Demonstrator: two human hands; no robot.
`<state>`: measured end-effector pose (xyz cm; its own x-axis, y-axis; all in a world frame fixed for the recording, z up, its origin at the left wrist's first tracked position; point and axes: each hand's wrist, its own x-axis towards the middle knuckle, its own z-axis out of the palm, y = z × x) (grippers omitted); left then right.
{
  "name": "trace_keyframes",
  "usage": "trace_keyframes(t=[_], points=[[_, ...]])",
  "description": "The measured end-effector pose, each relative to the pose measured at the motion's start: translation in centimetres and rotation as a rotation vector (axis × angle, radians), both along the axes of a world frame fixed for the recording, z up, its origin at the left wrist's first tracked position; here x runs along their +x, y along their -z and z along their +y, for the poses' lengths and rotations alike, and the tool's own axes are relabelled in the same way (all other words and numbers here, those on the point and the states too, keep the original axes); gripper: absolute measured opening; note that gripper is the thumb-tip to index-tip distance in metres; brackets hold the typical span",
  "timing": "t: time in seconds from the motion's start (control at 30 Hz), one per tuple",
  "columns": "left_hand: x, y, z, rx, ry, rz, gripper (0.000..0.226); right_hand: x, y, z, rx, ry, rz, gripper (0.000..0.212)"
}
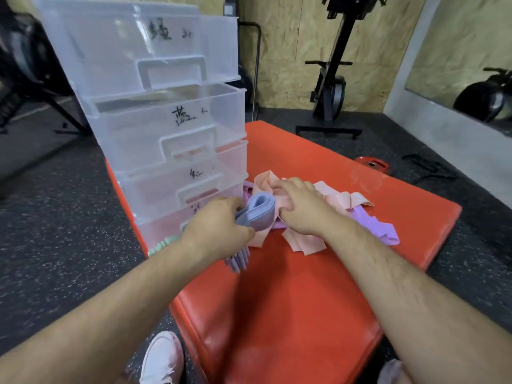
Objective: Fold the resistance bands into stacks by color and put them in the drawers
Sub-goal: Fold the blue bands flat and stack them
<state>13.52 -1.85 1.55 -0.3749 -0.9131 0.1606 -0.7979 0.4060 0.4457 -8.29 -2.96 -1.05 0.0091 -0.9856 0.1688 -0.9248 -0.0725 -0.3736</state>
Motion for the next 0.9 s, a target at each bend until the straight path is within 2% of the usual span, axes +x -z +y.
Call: trace_keyframes(t=[0.07,0.2,0.27,0.37,0.4,0.5,0.57,0.67,0.73,0.77,0.83,0.9], points=[[0.4,-0.1,-0.4,-0.001,-0.036,0.012,0.016,0.5,0.4,-2.3,0.049,0.021,0.128,0.065],[0.6,0.3,-1.0,-0.031,-0.047,-0.002,0.019,0.9,1.9,-6.0,0.322,-0.017,0.236,0.083],[0.6,0.7,-1.4,-0.024,-0.035,-0.002,0.021,0.9,2.4,-7.0,0.365,-0.062,0.225,0.081],[0.6,1.3,-1.8,-0.033,-0.019,-0.003,0.023,1.2,2.8,-7.8,0.367,-0.09,0.271,0.091],[0.5,1.4,-2.0,-0.039,-0.02,-0.005,0.022,1.2,3.1,-8.1,0.363,-0.086,0.258,0.089],[0.3,1.6,-2.2,-0.032,-0.029,-0.019,0.016,1.7,3.8,-9.1,0.442,0.038,0.092,0.057],[0.3,1.6,-2.5,-0.031,-0.039,-0.026,0.016,2.3,3.4,-9.2,0.417,0.015,0.137,0.049],[0.1,1.5,-2.5,-0.039,-0.061,-0.034,0.017,3.1,2.8,-8.8,0.375,-0.111,0.245,0.054],[-0.2,1.4,-2.4,-0.035,-0.07,-0.026,0.015,2.5,2.9,-8.1,0.297,-0.126,0.284,0.037],[-0.4,1.3,-2.3,-0.033,-0.07,-0.024,0.014,1.8,2.9,-7.5,0.223,-0.1,0.252,0.027],[-0.8,1.2,-2.1,-0.021,-0.068,-0.008,0.012,-0.4,2.6,-6.2,0.107,0.018,0.208,0.04],[-1.4,1.1,-1.9,0.006,-0.071,0.023,0.011,-3.4,1.9,-5.4,0.102,0.194,0.316,0.048]])
